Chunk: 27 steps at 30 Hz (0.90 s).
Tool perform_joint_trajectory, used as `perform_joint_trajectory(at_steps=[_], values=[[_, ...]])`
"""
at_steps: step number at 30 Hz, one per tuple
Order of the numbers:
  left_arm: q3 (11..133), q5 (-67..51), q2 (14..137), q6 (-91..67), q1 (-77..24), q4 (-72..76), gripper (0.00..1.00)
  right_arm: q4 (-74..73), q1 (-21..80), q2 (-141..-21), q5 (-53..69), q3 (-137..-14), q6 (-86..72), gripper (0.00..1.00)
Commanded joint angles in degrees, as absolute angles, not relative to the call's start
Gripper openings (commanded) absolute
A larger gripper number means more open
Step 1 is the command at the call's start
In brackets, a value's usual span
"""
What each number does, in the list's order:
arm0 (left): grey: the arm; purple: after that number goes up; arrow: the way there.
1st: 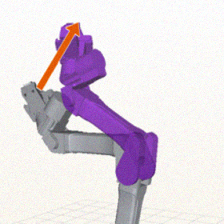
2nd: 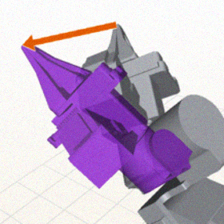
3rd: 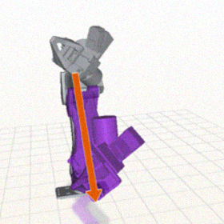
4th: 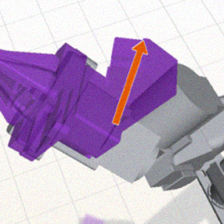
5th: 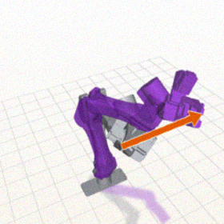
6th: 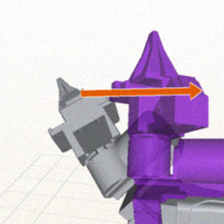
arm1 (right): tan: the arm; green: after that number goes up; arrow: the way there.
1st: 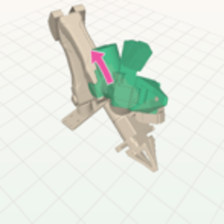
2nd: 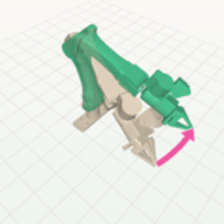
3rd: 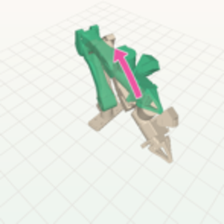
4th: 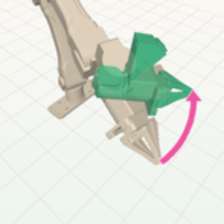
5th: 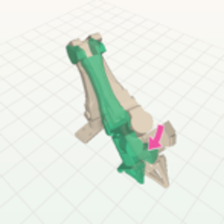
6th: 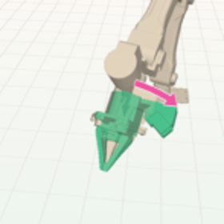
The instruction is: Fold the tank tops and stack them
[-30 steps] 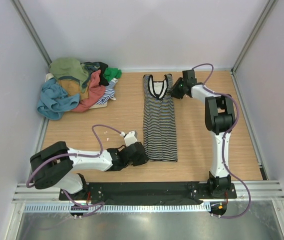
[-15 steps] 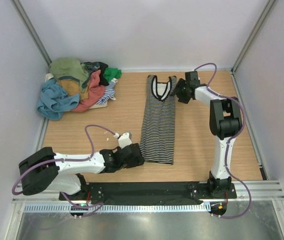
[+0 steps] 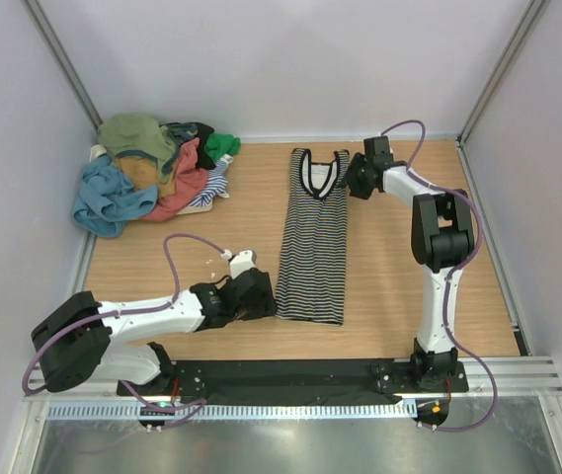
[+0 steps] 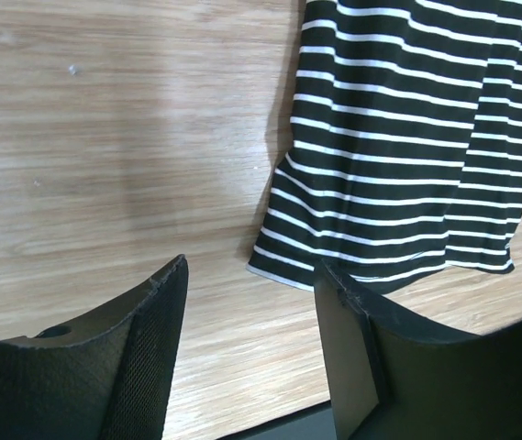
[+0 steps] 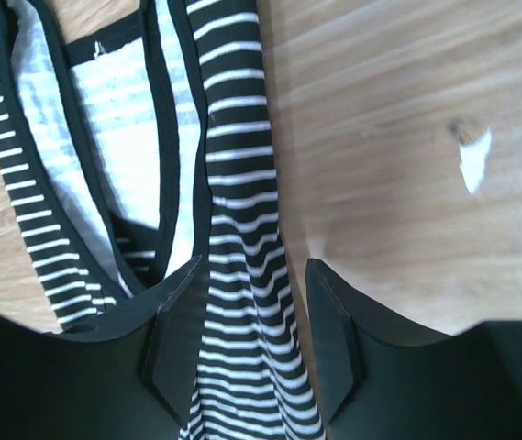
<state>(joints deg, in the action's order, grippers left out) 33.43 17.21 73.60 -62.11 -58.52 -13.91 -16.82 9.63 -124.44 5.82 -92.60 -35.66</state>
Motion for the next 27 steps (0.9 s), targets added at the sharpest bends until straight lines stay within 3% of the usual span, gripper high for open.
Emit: perform_joint_trajectory(at_steps=[1,9,10,15,18,20,23,27], values=[[35.3,13.7,73.6,-58.6,-56.9,-11.7,0.58,-17.1,9.6,-127.3,7.6,-97.1,-33.9,0.52],[33.8,8.3,77.2,-59.7,-55.5,-7.0,0.45,-15.6,8.8,-131.5,9.7,-100.9,-34.3,0.43],[33.5,8.1,77.3,-60.1,-55.5,-6.0,0.39,-15.0,8.7,-132.2,10.0,-101.2,-34.5,0.37],[31.9,7.0,79.6,-61.2,-55.4,-2.9,0.34,-15.2,8.6,-134.7,11.4,-103.9,-34.9,0.23],[31.6,6.2,80.6,-61.4,-55.5,-1.2,0.27,-15.0,8.5,-136.2,12.7,-105.2,-35.2,0.09],[31.0,5.6,80.8,-61.7,-55.5,-1.0,0.12,-14.9,8.5,-136.7,13.4,-105.8,-35.2,0.07],[29.4,5.4,79.3,-62.2,-55.6,-0.4,0.00,-15.0,8.5,-137.5,13.8,-107.2,-35.2,0.06],[27.0,5.5,76.4,-63.6,-56.6,-0.3,0.00,-15.3,8.5,-138.8,14.9,-109.6,-36.0,0.11]])
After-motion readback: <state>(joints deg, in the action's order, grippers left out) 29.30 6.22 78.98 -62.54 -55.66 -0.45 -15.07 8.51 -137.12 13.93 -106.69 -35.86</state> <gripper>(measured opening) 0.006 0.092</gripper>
